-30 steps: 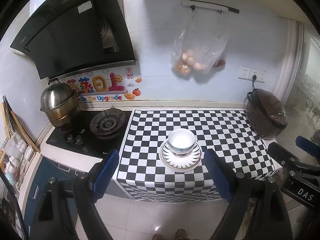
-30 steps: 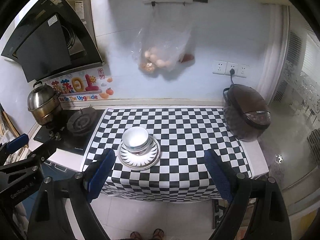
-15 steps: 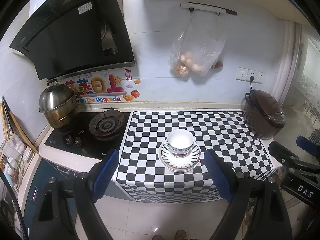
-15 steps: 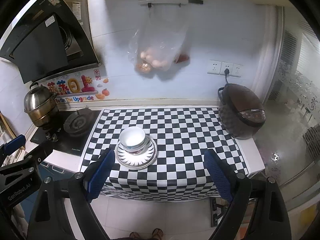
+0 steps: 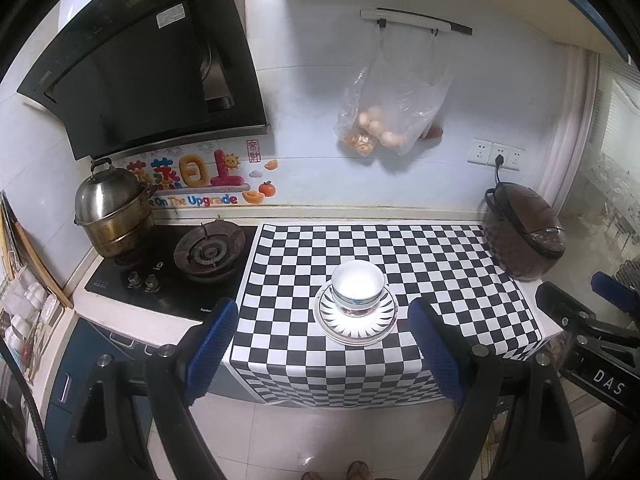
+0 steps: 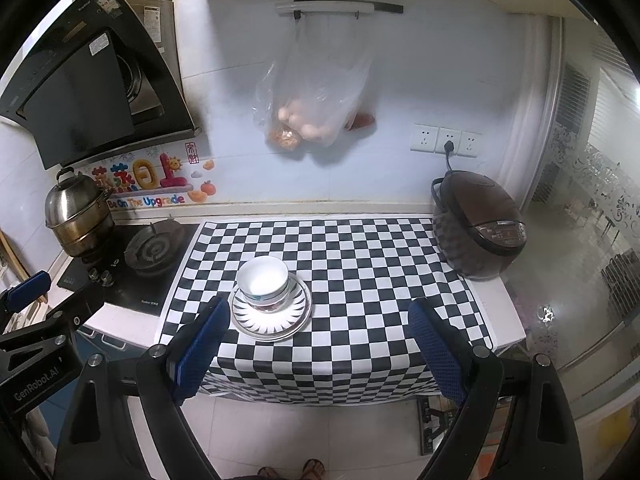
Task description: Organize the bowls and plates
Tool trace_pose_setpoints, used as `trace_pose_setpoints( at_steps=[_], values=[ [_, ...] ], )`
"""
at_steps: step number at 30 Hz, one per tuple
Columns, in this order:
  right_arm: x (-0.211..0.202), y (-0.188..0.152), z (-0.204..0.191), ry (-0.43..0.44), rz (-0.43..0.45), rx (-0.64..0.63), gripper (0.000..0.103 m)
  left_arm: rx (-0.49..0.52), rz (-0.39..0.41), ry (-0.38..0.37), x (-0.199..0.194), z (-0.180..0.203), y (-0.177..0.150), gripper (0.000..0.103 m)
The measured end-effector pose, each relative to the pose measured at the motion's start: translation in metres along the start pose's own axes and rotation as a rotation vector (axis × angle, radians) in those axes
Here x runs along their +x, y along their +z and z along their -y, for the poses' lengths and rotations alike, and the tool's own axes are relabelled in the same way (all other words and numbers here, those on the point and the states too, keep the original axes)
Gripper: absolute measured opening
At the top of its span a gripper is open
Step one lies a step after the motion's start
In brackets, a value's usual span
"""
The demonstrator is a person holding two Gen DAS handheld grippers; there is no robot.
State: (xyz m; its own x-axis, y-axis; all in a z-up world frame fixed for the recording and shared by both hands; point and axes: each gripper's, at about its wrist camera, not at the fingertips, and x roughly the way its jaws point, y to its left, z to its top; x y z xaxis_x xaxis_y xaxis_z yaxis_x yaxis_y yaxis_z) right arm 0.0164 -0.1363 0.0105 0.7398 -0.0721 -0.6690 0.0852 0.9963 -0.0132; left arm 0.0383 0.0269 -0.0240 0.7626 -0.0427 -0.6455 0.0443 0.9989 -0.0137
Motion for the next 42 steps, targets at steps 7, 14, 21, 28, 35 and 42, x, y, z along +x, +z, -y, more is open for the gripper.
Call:
trace_pose_setpoints(
  at_steps=[7,14,21,28,35,42],
  values=[
    [-0.0004,-0.0004,-0.0003,-0.001,0.000,0.000,0.093,-0.002,0.001,0.004,-0.0013,0.0014,-0.0006,0.087],
    [-0.0010,-0.0001,-0.0007,-0.001,0.000,0.000,0.093,-0.002,0.002,0.001,-0.0009,0.0014,-0.0006,0.087],
    [-0.0012,0.0024,-0.0009,-0.006,-0.004,-0.004,0.093,-0.006,0.002,0.000,-0.0017,0.0026,-0.0010,0.087],
    [0.0012,0.0040,0.0001,-0.007,-0.011,-0.004,0.093,-0.003,0.001,-0.003,-0.0010,0.0013,-0.0007,0.087],
    [0.0010,0.0036,-0.0009,-0.007,-0.011,-0.006,0.093,-0.005,0.001,-0.003,-0.0008,0.0025,-0.0009,0.087],
    [0.0011,0.0039,-0.0014,-0.009,-0.011,-0.006,0.093,-0.011,-0.003,-0.003,-0.0012,0.0044,-0.0015,0.087]
  ],
)
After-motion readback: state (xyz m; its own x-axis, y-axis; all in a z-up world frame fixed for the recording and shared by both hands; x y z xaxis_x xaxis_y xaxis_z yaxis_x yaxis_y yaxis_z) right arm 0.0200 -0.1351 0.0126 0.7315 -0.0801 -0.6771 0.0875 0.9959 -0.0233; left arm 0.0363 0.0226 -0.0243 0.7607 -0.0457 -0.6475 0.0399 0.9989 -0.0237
